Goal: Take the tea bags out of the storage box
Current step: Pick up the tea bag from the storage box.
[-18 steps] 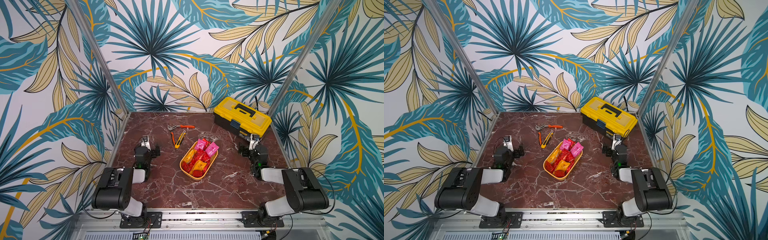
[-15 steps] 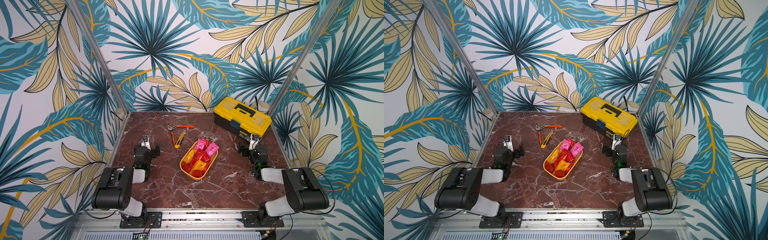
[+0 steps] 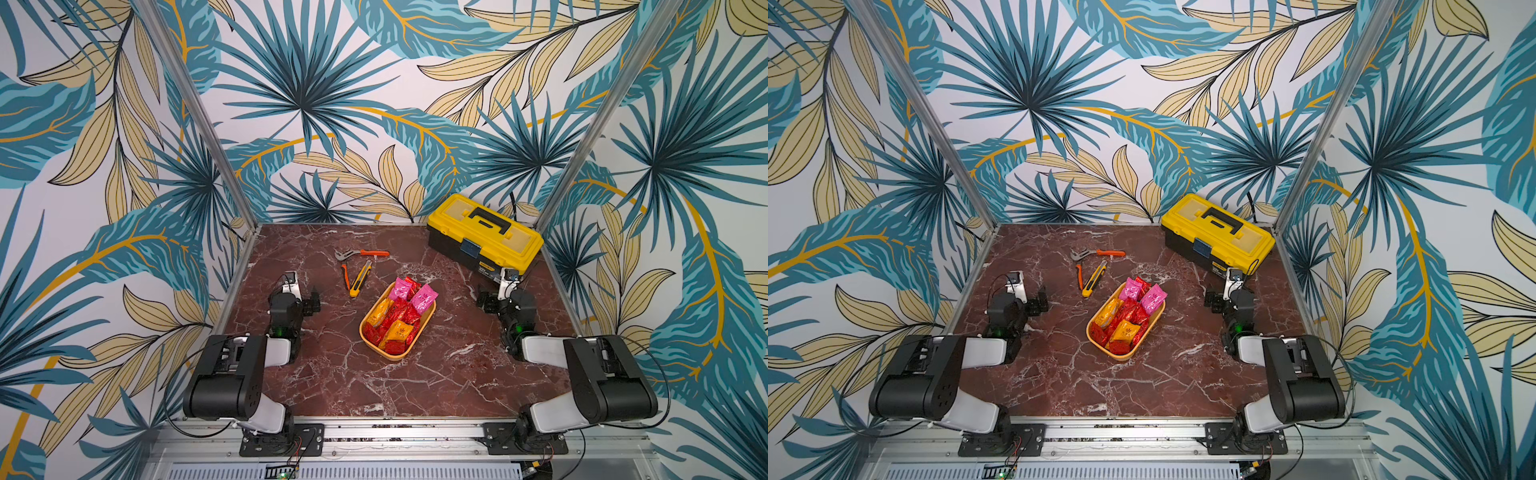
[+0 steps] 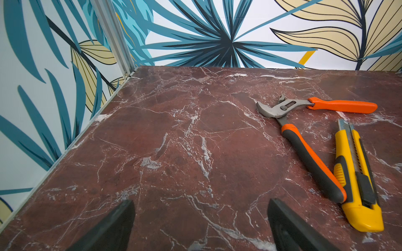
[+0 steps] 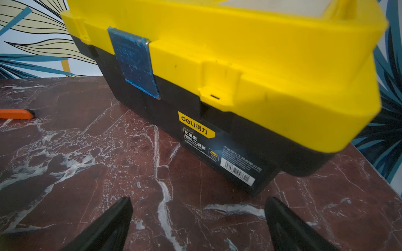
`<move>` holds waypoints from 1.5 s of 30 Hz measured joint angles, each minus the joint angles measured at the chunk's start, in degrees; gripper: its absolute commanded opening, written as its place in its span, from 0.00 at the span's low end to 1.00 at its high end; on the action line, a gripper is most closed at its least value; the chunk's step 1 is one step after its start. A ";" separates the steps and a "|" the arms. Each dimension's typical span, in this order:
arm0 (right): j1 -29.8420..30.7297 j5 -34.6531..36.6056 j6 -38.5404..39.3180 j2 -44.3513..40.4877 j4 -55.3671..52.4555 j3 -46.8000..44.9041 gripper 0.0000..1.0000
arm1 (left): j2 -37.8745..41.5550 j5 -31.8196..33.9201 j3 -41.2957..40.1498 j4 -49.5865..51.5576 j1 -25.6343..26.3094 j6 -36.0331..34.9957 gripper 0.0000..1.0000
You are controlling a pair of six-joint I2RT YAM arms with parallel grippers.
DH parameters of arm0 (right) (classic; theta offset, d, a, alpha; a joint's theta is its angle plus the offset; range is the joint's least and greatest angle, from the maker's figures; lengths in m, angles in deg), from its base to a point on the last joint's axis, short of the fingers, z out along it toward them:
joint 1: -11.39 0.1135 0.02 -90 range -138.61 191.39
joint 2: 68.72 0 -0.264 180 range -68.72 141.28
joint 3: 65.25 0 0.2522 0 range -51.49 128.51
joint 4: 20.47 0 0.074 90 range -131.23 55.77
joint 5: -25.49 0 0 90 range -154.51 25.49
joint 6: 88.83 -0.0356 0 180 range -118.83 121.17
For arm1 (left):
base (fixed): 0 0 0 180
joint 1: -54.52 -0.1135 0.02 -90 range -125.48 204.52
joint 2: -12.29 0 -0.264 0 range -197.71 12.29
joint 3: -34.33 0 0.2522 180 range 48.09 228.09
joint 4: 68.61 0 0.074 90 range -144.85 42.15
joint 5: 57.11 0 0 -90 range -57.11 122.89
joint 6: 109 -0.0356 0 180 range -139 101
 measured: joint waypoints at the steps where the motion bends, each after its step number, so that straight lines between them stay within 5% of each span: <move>1: 0.00 0.00 0.00 0.00 0.00 0.00 1.00 | 0.00 -0.02 0.00 0.02 0.00 0.00 1.00; 28: 0.00 0.26 -0.02 -0.57 -2.21 0.66 1.00 | 0.02 -1.38 0.63 0.79 -0.76 -0.09 1.00; 36: -0.13 5.73 -11.76 -10.32 -37.53 24.09 0.99 | 2.73 3.19 31.08 40.28 -0.48 8.46 1.00; 45: -0.26 -11.23 -25.27 -21.24 -57.42 24.15 0.79 | 21.49 -11.08 28.33 59.98 4.98 29.99 1.00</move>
